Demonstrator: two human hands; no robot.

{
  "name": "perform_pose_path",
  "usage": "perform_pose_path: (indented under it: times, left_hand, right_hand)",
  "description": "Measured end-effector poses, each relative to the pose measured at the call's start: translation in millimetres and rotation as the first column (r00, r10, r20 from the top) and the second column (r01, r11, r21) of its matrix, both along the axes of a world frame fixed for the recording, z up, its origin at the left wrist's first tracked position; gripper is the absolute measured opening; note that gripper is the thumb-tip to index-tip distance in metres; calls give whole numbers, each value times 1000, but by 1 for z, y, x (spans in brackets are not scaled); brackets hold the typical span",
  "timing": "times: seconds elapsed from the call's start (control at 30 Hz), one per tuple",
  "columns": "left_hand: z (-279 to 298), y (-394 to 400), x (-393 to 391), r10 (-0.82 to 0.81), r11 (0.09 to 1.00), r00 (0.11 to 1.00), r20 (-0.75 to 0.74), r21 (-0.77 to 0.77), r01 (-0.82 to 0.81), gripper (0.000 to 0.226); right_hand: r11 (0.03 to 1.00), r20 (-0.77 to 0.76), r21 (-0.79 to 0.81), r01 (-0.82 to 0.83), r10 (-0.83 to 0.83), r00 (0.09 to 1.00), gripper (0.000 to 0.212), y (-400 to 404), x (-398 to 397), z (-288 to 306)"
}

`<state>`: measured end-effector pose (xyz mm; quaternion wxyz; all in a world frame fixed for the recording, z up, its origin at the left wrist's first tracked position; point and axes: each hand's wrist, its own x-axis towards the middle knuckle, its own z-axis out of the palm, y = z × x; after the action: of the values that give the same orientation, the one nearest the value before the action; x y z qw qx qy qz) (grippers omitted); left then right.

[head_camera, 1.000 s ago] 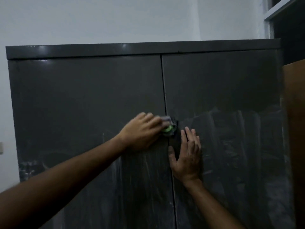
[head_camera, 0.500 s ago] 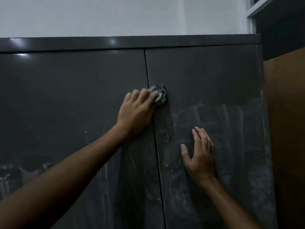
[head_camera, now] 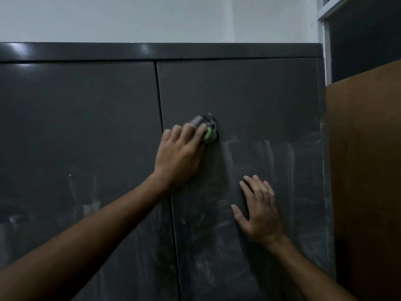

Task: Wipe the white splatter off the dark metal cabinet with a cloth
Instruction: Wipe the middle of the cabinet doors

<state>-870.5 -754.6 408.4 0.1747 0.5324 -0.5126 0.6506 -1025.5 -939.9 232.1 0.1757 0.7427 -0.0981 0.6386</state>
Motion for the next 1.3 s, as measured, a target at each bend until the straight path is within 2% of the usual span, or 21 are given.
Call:
perform_pose_path:
  times: [0.07,0.13,0.2,0.27,0.33,0.37,0.43,0.5,0.53,0.6,0.7,0.73,0.77,0.83,0.9,0.97,1.0,1.1,1.13,1.2,1.3]
  left_hand:
    - [-25,-7,0,-53,947,942,331,316,-58,48]
    - [-22,-4,5,-91,904,876,474,408,-127,46]
    - [-4,-3,5,-20,952,938,347,294,-88,42]
    - [15,-7,-6,40,999,998,53,-11,-39,40]
    - [15,-18,-23,3,972,984,-176,-231,-44,42]
    - [9,-26,-29,-13,972,978,-206,-232,-36,43]
    - [-13,-37,-33,17,1000,999,-39,7,-16,47]
    - [-22,-32,-28,0,941,966,259,327,-87,49]
    - [-15,-28,-24,-23,913,942,334,390,-116,48]
    - [5,-27,-23,10,946,969,249,312,-90,44]
    - [24,-40,-39,24,990,988,-150,-135,-45,45]
    - [19,-49,-46,6,982,981,-195,-186,-43,46]
    - [10,-57,-50,6,989,984,-178,-143,-32,47]
    - [-12,-66,-53,-3,989,999,41,146,-3,48]
    - [-15,-61,-49,-37,920,966,255,386,-67,50]
    - [-1,-58,-46,-27,920,953,301,380,-94,48]
    - [7,-59,-46,-15,950,970,244,306,-62,47]
    - [15,-72,-61,-17,997,995,-95,-82,9,45]
    - [10,-81,-69,-36,991,987,-154,-132,16,45]
    - [-5,-98,-79,-45,999,996,-77,1,45,46]
    - [-14,-102,-77,-105,932,966,236,363,12,47]
  right_hand:
    - [994,-85,-103,-32,23,996,60,-12,-5,-1]
    - [978,-144,-202,-61,32,989,58,-25,-8,-1]
    - [958,-153,-278,-72,30,988,60,-33,-10,0]
    - [945,-147,-316,-83,37,988,65,-39,-11,1]
    - [942,-140,-324,-93,50,989,67,-42,-10,2]
    - [942,-139,-321,-101,59,989,67,-44,-9,2]
    - [942,-146,-315,-119,75,986,65,-45,-9,2]
    - [941,-155,-310,-137,92,984,61,-46,-9,1]
    - [939,-153,-310,-147,103,983,60,-46,-9,0]
    - [934,-138,-318,-165,126,982,57,-49,-7,0]
    - [932,-128,-319,-173,138,982,54,-49,-7,-1]
    - [933,-126,-315,-173,139,982,52,-49,-9,-1]
    - [934,-126,-313,-171,138,982,51,-49,-10,0]
    - [938,-134,-302,-171,135,982,50,-47,-11,2]
    - [941,-143,-291,-175,138,980,50,-46,-12,3]
    - [942,-136,-285,-179,145,980,49,-47,-11,3]
    - [942,-133,-282,-183,151,980,48,-46,-11,2]
    - [942,-129,-277,-187,156,979,48,-47,-11,1]
    - [942,-130,-278,-185,154,979,49,-47,-11,1]
    - [941,-125,-280,-191,161,979,49,-46,-11,2]
    - [943,-110,-271,-194,170,979,49,-46,-11,2]
